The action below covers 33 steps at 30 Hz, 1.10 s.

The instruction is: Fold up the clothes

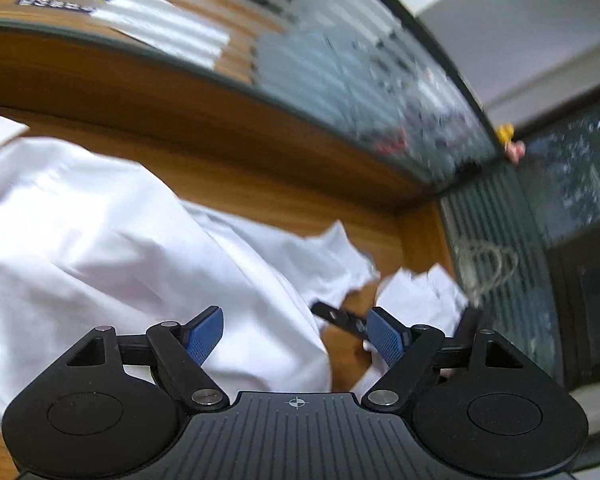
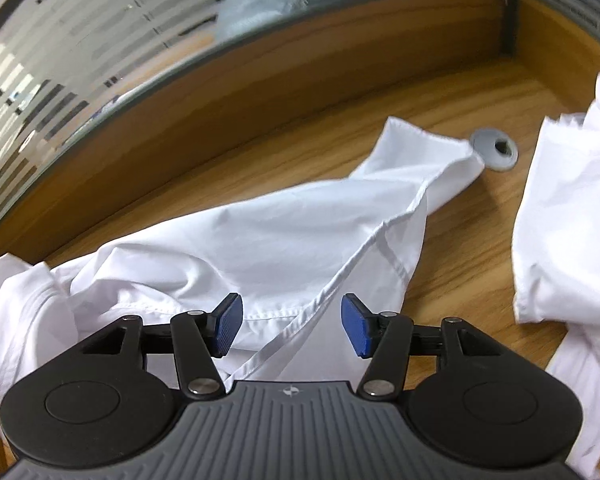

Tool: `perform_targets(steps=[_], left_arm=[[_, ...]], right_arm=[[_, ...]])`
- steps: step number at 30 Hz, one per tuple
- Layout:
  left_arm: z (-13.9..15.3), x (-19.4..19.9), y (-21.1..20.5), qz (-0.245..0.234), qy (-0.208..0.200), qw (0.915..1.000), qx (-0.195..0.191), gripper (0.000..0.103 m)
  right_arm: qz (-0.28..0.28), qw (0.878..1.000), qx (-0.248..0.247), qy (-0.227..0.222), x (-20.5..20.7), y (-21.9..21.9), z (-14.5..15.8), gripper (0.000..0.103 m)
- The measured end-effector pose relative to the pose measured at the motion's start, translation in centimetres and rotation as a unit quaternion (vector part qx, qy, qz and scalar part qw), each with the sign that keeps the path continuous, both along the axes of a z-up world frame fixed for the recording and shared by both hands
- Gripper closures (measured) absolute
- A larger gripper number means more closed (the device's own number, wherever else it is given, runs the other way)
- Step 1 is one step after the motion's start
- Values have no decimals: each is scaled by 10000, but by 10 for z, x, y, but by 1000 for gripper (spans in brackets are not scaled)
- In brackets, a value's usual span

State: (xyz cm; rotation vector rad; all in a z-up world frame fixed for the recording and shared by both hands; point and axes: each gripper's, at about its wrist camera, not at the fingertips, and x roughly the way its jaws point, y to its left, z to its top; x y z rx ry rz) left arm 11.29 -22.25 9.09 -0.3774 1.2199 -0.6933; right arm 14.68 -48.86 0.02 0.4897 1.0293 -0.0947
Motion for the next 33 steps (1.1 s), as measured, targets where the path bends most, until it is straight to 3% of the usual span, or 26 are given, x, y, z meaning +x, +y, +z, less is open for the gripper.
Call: perform_targets(steps=[4, 6, 11, 12, 13, 14, 15, 16, 24, 29, 33], left_arm=[[-8, -10, -31, -75, 57, 9991, 414, 22], [-10, -16, -44, -176, -172, 9974, 681, 22], [-19, -23, -63, -354, -838, 9861, 1389, 26], [-21, -22, -60, -327, -831, 9865, 1375, 35], [-23, -20, -56, -298, -820, 9870, 1353, 53], [-25, -19, -52, -269, -808, 9874, 1332, 63], [-26, -18, -48, -240, -797, 9879, 1310, 85], [-27, -15, -43, -171, -753, 9893, 1236, 97], [6, 18, 16, 573, -1184, 9884, 760, 99], [45, 51, 48, 1008, -1623, 9801, 548, 99], [68, 77, 63, 1163, -1823, 9754, 436, 99]], right_arm=[[-137, 9996, 234, 116, 5, -6, -14, 42], [-130, 9994, 279, 155, 6, -7, -20, 44], [-32, 9991, 365, 223, 0, -11, -27, 67], [-11, 9989, 413, 233, -2, -12, -28, 73], [9, 9987, 441, 240, -5, -14, -29, 80], [53, 9986, 476, 232, -8, -15, -28, 84], [85, 9985, 495, 215, -11, -17, -28, 90], [117, 9984, 513, 199, -15, -19, -27, 96], [188, 9987, 387, -259, -40, -46, 5, 100], [-8, 9959, -38, -901, -45, -77, 57, 101], [-139, 9869, -476, -1535, -40, -109, 115, 101]])
